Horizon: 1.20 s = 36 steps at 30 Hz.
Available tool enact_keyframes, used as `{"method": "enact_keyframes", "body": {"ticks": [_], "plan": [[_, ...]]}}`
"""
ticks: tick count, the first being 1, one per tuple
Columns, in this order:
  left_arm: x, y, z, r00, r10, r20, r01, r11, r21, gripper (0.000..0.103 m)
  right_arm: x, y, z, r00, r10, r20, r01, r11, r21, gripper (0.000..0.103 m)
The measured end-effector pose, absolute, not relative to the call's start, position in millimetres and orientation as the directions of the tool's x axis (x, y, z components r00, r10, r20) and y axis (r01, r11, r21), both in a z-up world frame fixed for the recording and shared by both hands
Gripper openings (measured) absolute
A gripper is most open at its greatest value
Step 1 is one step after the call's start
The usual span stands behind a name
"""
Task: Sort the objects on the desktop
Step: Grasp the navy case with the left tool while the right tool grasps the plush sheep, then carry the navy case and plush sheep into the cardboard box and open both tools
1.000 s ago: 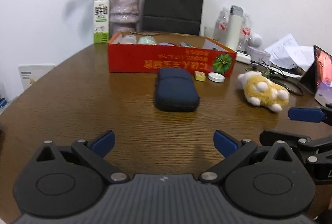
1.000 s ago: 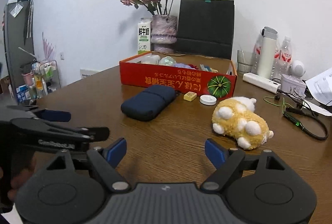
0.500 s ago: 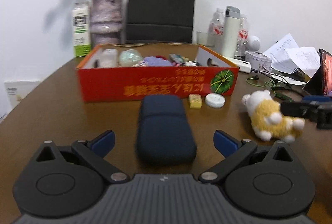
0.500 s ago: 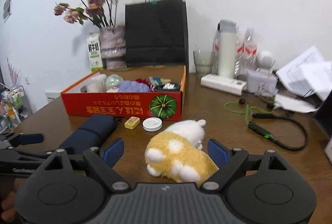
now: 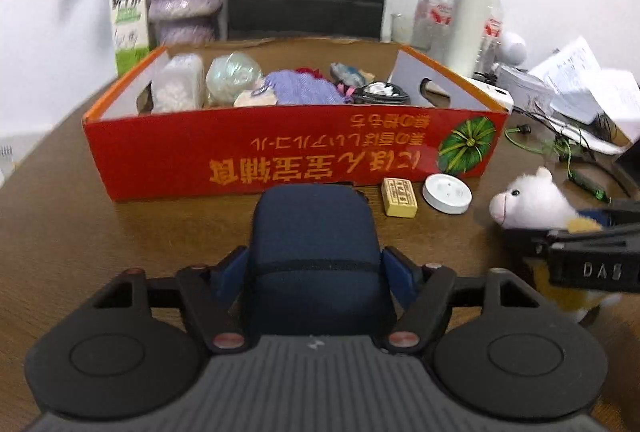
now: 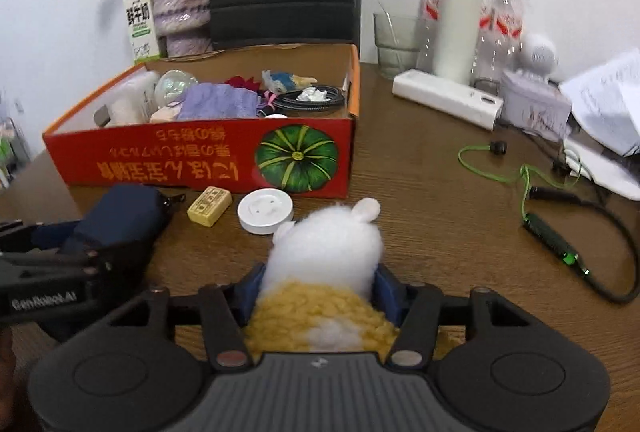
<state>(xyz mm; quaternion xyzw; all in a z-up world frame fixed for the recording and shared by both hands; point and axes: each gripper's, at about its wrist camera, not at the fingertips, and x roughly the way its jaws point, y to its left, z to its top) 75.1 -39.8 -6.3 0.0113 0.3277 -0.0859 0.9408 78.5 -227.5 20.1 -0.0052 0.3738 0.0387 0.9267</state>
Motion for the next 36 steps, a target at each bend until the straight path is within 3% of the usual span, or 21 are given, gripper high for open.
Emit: {"method": "enact_keyframes", "body": {"ticks": [4, 13, 18, 23, 28, 32, 36], "plan": [[56.8, -39.3, 0.8, 0.779, -0.156, -0.607, 0.159, 0.986, -0.049, 0.061, 58.6, -219.4, 30.7, 0.741, 0.089, -0.665, -0.106, 0.994, 0.015, 0.044], [-28.0, -24.3, 40.0, 0.837, -0.220, -0.501, 0.180, 0.975, -0.128, 0.060, -19.6, -209.9, 76.7, 0.851, 0.173, -0.497, -0.143, 0.985, 0.097, 0.043], [-52.0, -8.4, 68.1, 0.880, -0.194, -0.433, 0.141, 0.978, -0.152, 0.060, -48.1, -206.5, 102.2, 0.883, 0.216, -0.417, -0.178, 0.975, 0.130, 0.043], [-47.1, 5.4, 95.1, 0.907, -0.202, -0.369, 0.145, 0.974, -0.175, 0.060, -51.5, -201.9, 134.3, 0.902, 0.264, -0.340, -0.234, 0.964, 0.128, 0.043], [7.4, 26.2, 132.2, 0.926, -0.191, -0.327, 0.146, 0.977, -0.158, 0.060, -9.3, -200.2, 169.6, 0.917, 0.269, -0.294, -0.247, 0.963, 0.111, 0.044], [84.2, 41.3, 152.8, 0.913, -0.175, -0.368, 0.132, 0.982, -0.138, 0.060, 69.4, -203.9, 193.7, 0.902, 0.299, -0.311, -0.260, 0.952, 0.162, 0.044], [169.4, 35.0, 138.7, 0.839, -0.213, -0.500, 0.157, 0.976, -0.153, 0.060, 169.6, -193.0, 173.0, 0.833, 0.284, -0.475, -0.210, 0.956, 0.204, 0.044]]}}
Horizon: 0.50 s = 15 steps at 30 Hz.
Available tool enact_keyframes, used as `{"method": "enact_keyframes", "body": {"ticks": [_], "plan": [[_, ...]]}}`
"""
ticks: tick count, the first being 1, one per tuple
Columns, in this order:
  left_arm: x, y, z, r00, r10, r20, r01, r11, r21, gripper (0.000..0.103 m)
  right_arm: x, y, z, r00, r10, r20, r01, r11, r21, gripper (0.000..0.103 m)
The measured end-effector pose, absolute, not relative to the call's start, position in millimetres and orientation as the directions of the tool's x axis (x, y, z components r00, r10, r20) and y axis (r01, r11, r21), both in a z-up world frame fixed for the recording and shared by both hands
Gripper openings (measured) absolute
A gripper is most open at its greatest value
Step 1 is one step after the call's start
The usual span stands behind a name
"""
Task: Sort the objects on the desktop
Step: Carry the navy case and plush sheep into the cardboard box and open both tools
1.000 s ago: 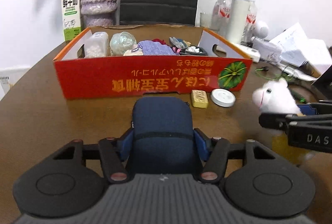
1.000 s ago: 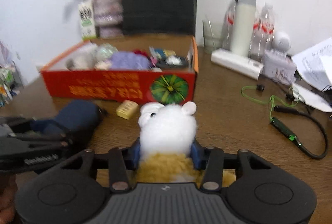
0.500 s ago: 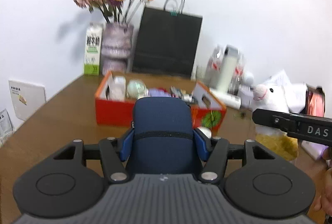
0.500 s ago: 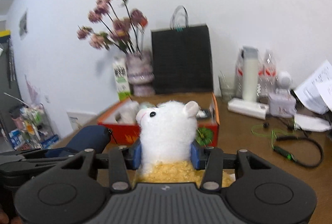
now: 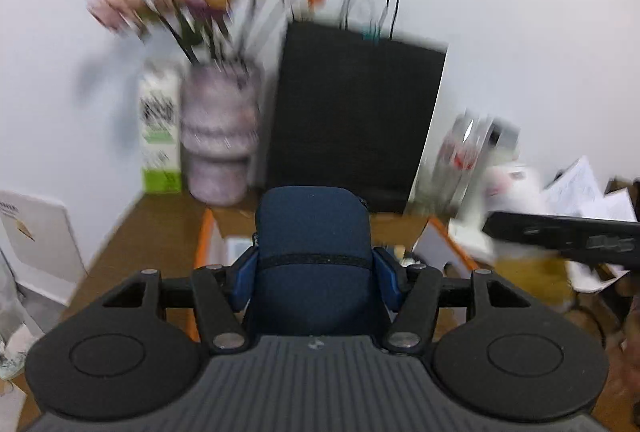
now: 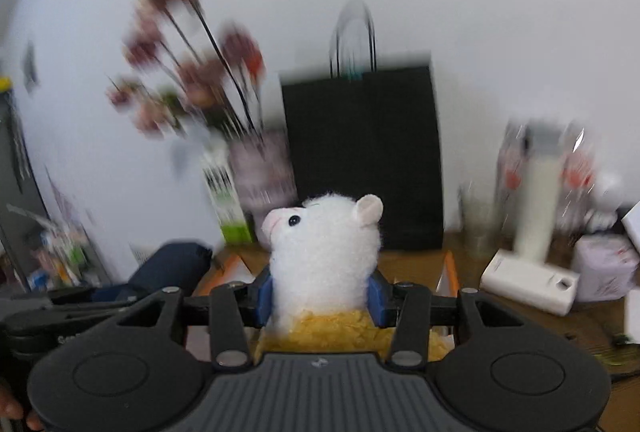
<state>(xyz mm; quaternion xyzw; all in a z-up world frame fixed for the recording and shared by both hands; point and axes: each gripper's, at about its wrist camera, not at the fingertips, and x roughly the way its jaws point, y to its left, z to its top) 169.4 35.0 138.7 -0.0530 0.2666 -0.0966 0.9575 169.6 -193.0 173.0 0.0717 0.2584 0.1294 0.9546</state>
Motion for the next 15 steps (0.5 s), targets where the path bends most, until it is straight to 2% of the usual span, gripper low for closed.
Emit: {"method": "enact_keyframes", "body": {"ticks": [3, 6, 9, 12, 15], "plan": [[208.8, 15.5, 102.8, 0.783, -0.161, -0.601, 0.124, 0.987, -0.104, 0.060, 230.1, -179.8, 134.8, 0.767, 0.200, -0.609, -0.119, 0.978, 0.170, 0.044], [214.3, 7.3, 69.9, 0.761, -0.120, -0.637, 0.105, 0.993, -0.061, 0.061, 264.2, -173.2, 93.8, 0.678, 0.153, -0.719, -0.062, 0.987, 0.151, 0.044], [219.7, 7.6, 52.1, 0.755, -0.120, -0.645, 0.109, 0.992, -0.057, 0.065, 278.0, -167.0, 65.1, 0.633, 0.134, -0.763, -0.062, 0.990, 0.123, 0.044], [223.0, -0.5, 52.1, 0.743, -0.085, -0.664, 0.117, 0.993, 0.004, 0.070, 284.1, -159.5, 53.1, 0.628, 0.118, -0.769, -0.080, 0.993, 0.087, 0.047], [212.8, -2.2, 65.0, 0.784, -0.069, -0.618, 0.096, 0.995, 0.011, 0.082, 279.6, -164.9, 61.0, 0.625, 0.120, -0.771, -0.047, 0.992, 0.117, 0.050]]}}
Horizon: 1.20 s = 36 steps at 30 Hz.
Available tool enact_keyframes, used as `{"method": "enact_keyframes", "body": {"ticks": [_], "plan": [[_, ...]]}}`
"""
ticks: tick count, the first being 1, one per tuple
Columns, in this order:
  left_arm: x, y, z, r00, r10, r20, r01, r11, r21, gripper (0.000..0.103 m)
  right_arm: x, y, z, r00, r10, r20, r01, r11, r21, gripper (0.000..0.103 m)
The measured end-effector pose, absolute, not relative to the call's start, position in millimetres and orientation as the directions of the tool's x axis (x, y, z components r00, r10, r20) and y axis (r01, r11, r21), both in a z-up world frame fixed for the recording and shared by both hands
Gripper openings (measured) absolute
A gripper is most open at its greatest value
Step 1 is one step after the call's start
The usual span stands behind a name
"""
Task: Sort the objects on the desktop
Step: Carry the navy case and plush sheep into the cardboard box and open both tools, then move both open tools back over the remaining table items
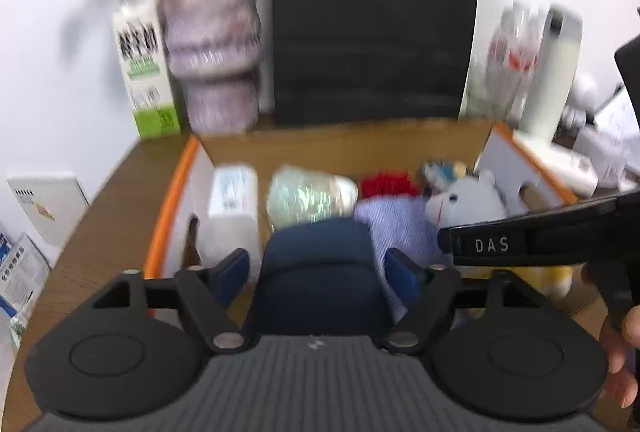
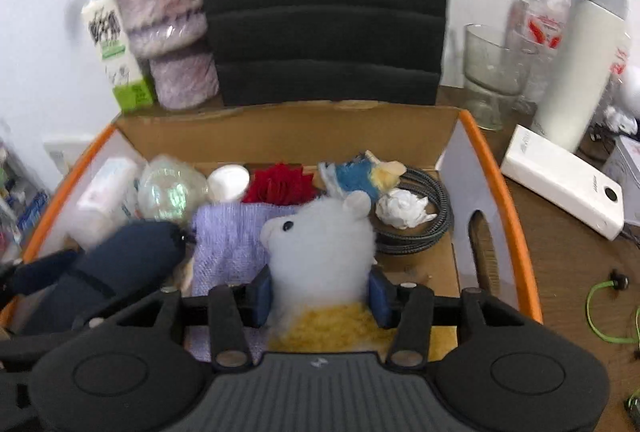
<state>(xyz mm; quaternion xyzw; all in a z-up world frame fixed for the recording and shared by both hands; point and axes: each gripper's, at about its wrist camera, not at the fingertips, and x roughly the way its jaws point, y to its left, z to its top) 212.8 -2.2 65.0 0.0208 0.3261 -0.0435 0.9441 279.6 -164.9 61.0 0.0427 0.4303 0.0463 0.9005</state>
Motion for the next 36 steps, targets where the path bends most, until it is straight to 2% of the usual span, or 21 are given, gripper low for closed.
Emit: {"method": "enact_keyframes", "body": {"ticks": [1, 2, 5, 8, 9, 11, 16, 18, 21, 24, 26, 28, 31, 36], "plan": [[205.6, -0.5, 72.1, 0.804, -0.092, -0.588, 0.103, 0.995, -0.014, 0.088, 276.2, -168.1, 68.1, 0.645, 0.136, -0.752, -0.045, 0.989, 0.140, 0.052], [202.8, -0.5, 77.8, 0.814, -0.099, -0.573, 0.097, 0.995, -0.034, 0.090, 269.4, -171.6, 77.6, 0.675, 0.146, -0.723, -0.044, 0.986, 0.159, 0.054], [186.8, 0.6, 92.1, 0.822, -0.115, -0.557, 0.070, 0.992, -0.101, 0.091, 252.9, -176.9, 104.3, 0.730, 0.128, -0.671, -0.038, 0.988, 0.147, 0.059], [164.9, -3.1, 106.3, 0.837, -0.101, -0.538, 0.070, 0.995, -0.077, 0.098, 228.6, -179.8, 124.6, 0.761, 0.131, -0.635, -0.067, 0.990, 0.124, 0.064], [154.1, -3.1, 110.5, 0.850, -0.089, -0.519, 0.066, 0.996, -0.064, 0.099, 217.1, -180.8, 130.3, 0.777, 0.132, -0.615, -0.079, 0.990, 0.113, 0.070], [130.1, -2.5, 116.7, 0.870, -0.095, -0.483, 0.071, 0.995, -0.067, 0.103, 189.2, -182.8, 137.8, 0.809, 0.128, -0.573, -0.091, 0.992, 0.092, 0.076], [59.8, 4.7, 112.6, 0.877, -0.134, -0.461, 0.097, 0.990, -0.104, 0.103, 100.8, -194.0, 133.7, 0.849, 0.147, -0.507, -0.125, 0.989, 0.079, 0.080], [29.3, 6.1, 104.5, 0.886, -0.143, -0.441, 0.096, 0.987, -0.129, 0.103, 63.7, -195.5, 123.0, 0.857, 0.165, -0.488, -0.143, 0.986, 0.082, 0.085], [-13.5, 1.7, 85.3, 0.895, -0.144, -0.421, 0.098, 0.987, -0.129, 0.103, 9.9, -194.8, 100.2, 0.862, 0.198, -0.467, -0.178, 0.980, 0.087, 0.085], [-50.7, -3.5, 60.0, 0.904, -0.117, -0.412, 0.092, 0.993, -0.080, 0.103, -33.0, -192.1, 75.1, 0.862, 0.211, -0.461, -0.191, 0.977, 0.090, 0.084], [-65.6, -3.8, 44.6, 0.901, -0.100, -0.423, 0.086, 0.995, -0.052, 0.103, -55.0, -192.3, 58.6, 0.864, 0.192, -0.465, -0.175, 0.981, 0.079, 0.084], [-79.8, -3.3, 29.4, 0.884, -0.138, -0.448, 0.127, 0.990, -0.055, 0.103, -72.2, -191.2, 46.3, 0.865, 0.173, -0.471, -0.165, 0.985, 0.058, 0.084], [-90.9, -2.0, 17.0, 0.866, -0.163, -0.472, 0.137, 0.987, -0.090, 0.103, -87.5, -191.6, 34.6, 0.869, 0.140, -0.475, -0.141, 0.989, 0.033, 0.085], [-90.6, -2.1, 15.8, 0.872, -0.141, -0.469, 0.129, 0.990, -0.058, 0.103, -89.4, -200.5, 23.9, 0.852, 0.153, -0.501, -0.112, 0.987, 0.111, 0.085]]}}
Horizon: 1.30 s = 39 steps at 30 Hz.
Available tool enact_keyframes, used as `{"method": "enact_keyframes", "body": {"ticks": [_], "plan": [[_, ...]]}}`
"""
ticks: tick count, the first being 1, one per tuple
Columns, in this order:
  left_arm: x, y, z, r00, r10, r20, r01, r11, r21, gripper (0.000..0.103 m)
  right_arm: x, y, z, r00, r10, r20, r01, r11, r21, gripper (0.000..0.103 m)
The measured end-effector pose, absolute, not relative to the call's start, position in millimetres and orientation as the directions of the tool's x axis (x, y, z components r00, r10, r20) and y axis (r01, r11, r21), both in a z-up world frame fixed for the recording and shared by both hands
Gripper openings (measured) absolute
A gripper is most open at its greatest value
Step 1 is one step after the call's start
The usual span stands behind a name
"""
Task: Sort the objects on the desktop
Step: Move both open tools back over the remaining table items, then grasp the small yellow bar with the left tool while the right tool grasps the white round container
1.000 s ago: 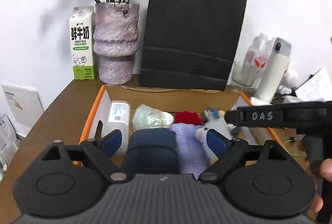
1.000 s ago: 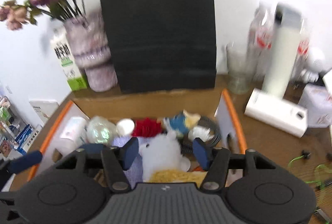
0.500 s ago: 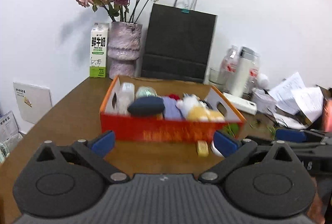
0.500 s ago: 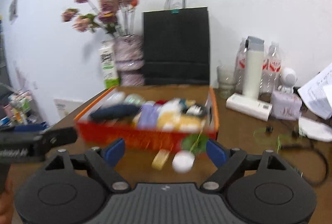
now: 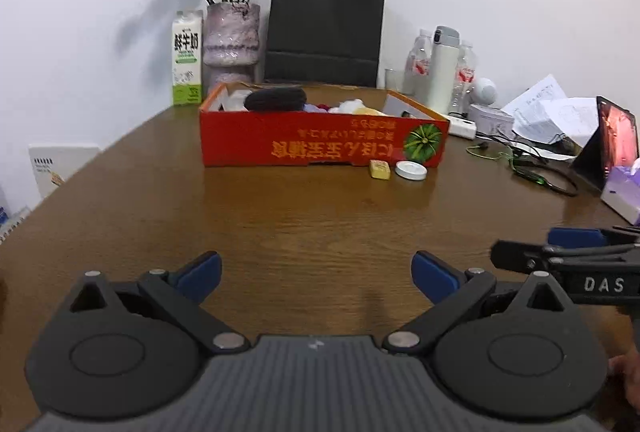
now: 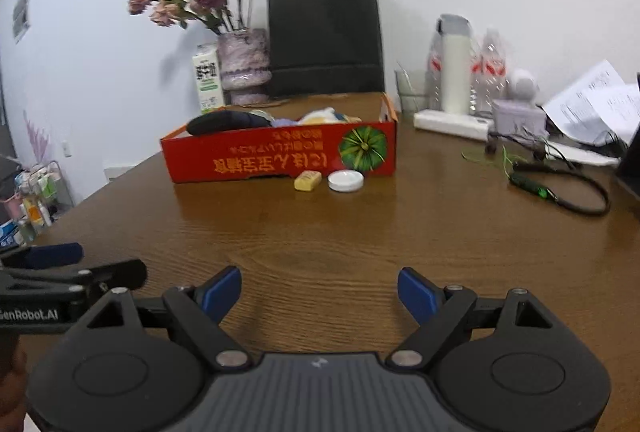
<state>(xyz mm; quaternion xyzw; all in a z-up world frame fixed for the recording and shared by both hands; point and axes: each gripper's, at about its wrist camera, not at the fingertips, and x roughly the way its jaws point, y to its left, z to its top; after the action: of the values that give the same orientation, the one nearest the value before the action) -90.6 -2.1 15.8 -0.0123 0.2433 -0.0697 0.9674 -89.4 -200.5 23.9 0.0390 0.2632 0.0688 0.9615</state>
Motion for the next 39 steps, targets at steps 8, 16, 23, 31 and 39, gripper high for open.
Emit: {"method": "enact_keyframes", "body": {"ticks": [8, 16, 23, 31, 39], "plan": [[-42.7, -16.9, 21.7, 0.860, -0.176, -0.479, 0.184, 0.982, -0.030, 0.102, -54.8, -207.8, 33.3, 0.859, 0.138, -0.492, -0.128, 0.990, 0.055, 0.075], [61.6, -61.7, 13.3, 0.770, -0.313, -0.556, 0.347, 0.937, -0.047, 0.083, 43.9, -229.1, 42.7, 0.798, 0.185, -0.573, -0.204, 0.978, 0.032, 0.055], [125.8, -75.9, -1.8, 0.720, -0.322, -0.615, 0.317, 0.941, -0.121, 0.056, 72.5, -241.2, 40.2, 0.760, 0.236, -0.605, -0.258, 0.965, 0.052, 0.055], [103.7, -58.8, 12.2, 0.713, -0.304, -0.631, 0.311, 0.945, -0.103, 0.023, 109.1, -211.7, 16.9, 0.704, 0.260, -0.661, -0.313, 0.949, 0.039, 0.055], [51.2, -23.2, 23.2, 0.768, -0.218, -0.602, 0.198, 0.975, -0.100, 0.023, 130.0, -188.7, 10.5, 0.743, 0.195, -0.640, -0.256, 0.967, -0.002, 0.038]]}}
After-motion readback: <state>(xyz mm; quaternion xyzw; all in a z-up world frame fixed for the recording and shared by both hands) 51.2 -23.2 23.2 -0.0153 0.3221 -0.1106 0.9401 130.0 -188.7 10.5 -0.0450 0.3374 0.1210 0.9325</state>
